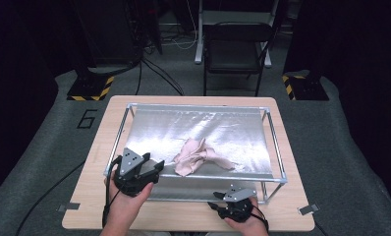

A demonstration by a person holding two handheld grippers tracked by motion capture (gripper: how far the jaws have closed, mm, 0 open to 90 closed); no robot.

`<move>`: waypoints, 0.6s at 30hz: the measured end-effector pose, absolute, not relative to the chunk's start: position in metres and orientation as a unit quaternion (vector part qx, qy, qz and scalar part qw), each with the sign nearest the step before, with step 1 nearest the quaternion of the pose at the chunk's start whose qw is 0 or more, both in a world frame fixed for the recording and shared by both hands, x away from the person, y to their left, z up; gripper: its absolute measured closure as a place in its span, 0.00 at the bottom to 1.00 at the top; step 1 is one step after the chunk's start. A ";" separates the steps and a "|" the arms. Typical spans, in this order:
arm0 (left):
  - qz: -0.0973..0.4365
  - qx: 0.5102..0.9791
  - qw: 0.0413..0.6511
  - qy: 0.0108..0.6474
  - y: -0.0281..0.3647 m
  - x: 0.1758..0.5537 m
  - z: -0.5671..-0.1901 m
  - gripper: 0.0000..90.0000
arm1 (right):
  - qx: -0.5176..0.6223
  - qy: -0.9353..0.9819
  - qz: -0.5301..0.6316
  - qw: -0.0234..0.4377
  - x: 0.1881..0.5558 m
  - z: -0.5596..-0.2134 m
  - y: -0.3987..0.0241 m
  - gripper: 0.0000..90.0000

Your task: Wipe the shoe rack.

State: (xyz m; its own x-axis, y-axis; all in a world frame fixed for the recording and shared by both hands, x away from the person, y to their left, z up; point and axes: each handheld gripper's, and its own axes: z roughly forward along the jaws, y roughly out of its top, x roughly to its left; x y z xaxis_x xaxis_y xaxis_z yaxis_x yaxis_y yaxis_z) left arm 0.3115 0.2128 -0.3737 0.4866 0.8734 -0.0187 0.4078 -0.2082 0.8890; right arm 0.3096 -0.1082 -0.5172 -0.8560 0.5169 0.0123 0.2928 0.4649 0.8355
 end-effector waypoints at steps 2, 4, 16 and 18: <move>0.255 0.734 0.453 0.436 0.213 0.311 -0.374 0.49 | 0.224 0.852 0.460 0.111 0.309 -0.515 -0.109 0.64; 0.254 0.734 0.454 0.436 0.213 0.311 -0.374 0.49 | 0.211 0.856 0.461 0.098 0.308 -0.512 -0.108 0.65; 0.250 0.735 0.455 0.436 0.213 0.311 -0.373 0.49 | 0.166 0.861 0.473 0.084 0.300 -0.478 -0.107 0.68; 0.250 0.736 0.455 0.434 0.213 0.311 -0.373 0.49 | 0.167 0.856 0.481 0.085 0.297 -0.472 -0.106 0.68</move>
State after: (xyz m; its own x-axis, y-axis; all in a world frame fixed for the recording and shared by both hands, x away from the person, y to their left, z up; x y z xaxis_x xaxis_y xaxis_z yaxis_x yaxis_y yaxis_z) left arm 0.3113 0.2128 -0.3730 0.4980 0.8667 -0.0274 0.4119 -0.2087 0.8870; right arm 0.2970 -0.1060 -0.4717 -0.9297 0.3679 0.0164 0.2052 0.4805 0.8527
